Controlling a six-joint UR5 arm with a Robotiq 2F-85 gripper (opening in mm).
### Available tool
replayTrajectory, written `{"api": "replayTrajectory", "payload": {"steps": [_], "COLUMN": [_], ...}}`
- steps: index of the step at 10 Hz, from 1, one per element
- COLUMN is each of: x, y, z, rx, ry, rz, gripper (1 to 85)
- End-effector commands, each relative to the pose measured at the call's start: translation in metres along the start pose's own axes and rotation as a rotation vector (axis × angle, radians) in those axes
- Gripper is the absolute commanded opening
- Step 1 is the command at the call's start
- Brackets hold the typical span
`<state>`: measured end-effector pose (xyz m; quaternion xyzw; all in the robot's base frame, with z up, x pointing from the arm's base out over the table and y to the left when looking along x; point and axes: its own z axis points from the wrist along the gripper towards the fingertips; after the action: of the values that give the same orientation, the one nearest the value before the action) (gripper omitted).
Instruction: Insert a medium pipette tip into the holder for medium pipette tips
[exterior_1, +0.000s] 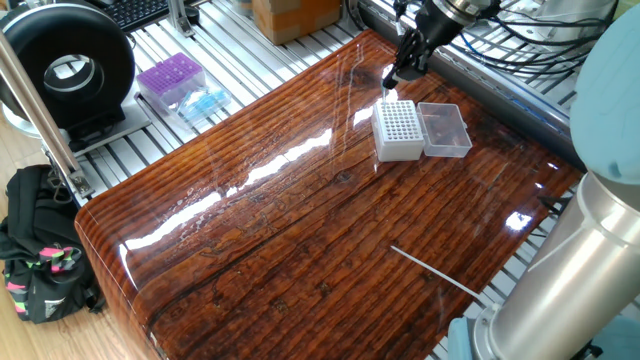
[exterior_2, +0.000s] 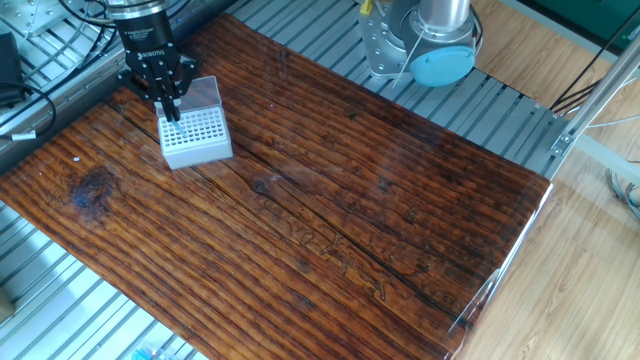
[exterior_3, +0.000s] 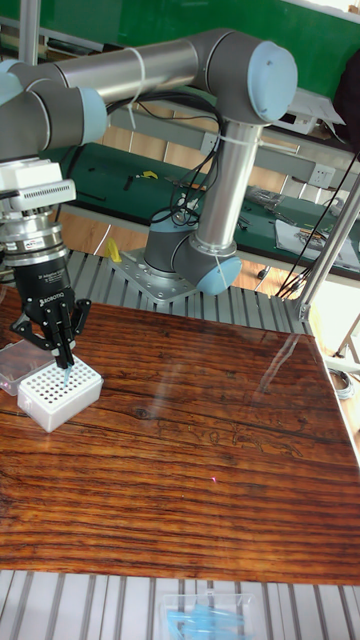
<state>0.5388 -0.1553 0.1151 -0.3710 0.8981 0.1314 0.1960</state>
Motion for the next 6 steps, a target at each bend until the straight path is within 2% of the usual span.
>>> {"api": "replayTrajectory", "payload": {"steps": [1,6], "x": [-0.0065,-0.0136], "y": [-0.0004,0.0007], "z": [-0.002,-0.0025], "rx": [0.003,-0.001], "ry": [-0.01,-0.022], "rz": [0.003,0.0], "gripper": [1.0,1.0]}}
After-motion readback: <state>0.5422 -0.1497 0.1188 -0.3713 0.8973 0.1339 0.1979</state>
